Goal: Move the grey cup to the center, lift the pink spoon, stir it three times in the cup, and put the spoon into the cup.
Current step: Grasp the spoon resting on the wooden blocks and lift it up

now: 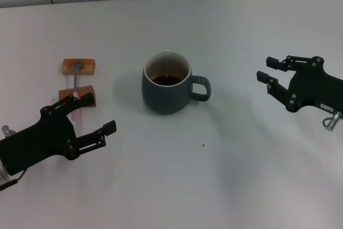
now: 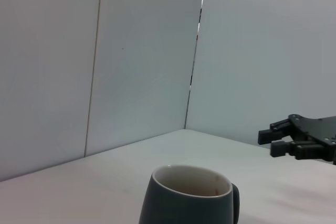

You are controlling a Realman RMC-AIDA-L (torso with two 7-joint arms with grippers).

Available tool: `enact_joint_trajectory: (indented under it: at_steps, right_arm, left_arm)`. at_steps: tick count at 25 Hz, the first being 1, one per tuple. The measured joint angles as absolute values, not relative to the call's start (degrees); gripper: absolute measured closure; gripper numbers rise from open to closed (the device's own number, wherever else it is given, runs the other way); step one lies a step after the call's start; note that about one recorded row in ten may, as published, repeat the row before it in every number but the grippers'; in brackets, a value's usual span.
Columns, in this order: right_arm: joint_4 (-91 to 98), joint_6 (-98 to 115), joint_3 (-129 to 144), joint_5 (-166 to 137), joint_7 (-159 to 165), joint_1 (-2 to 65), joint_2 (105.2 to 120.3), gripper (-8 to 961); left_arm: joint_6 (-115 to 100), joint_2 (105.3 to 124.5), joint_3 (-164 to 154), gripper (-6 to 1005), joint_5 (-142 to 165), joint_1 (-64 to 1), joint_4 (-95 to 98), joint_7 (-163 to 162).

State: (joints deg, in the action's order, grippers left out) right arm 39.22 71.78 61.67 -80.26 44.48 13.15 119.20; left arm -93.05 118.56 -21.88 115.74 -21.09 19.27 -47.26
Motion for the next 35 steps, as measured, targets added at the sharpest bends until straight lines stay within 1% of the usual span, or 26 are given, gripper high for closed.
enact_joint_trajectory:
  at_steps: [4, 10, 13, 23, 26, 35]
  right_arm:
    - [39.0, 74.7, 61.2, -82.4, 44.1, 12.5, 119.2, 665]
    - [39.2, 77.3, 60.6, -84.9, 43.4, 11.8, 119.22, 470]
    - [39.3, 78.3, 59.5, -85.0, 43.4, 11.5, 119.17, 347]
    - [39.5, 78.8, 58.9, -85.0, 43.3, 11.5, 119.18, 315]
    - [39.5, 78.5, 58.8, -85.0, 42.9, 11.5, 119.21, 265]
    - [39.7, 78.3, 58.8, -84.6, 42.6, 11.4, 119.27, 271]
  left_arm:
    - [-93.0, 118.57, -21.9, 167, 115.6, -21.1, 19.2, -47.3]
    - [-93.0, 118.57, -21.9, 168, 115.5, -21.0, 19.2, -47.3]
    - [-93.0, 118.57, -21.9, 168, 115.1, -20.8, 19.2, -47.4]
    - [-93.0, 118.57, -21.9, 170, 114.8, -20.8, 19.2, -47.4]
    - [-93.0, 118.57, -21.8, 170, 114.8, -20.8, 19.2, -47.4]
    - [-93.1, 118.57, -21.3, 171, 114.8, -20.8, 19.3, -47.4]
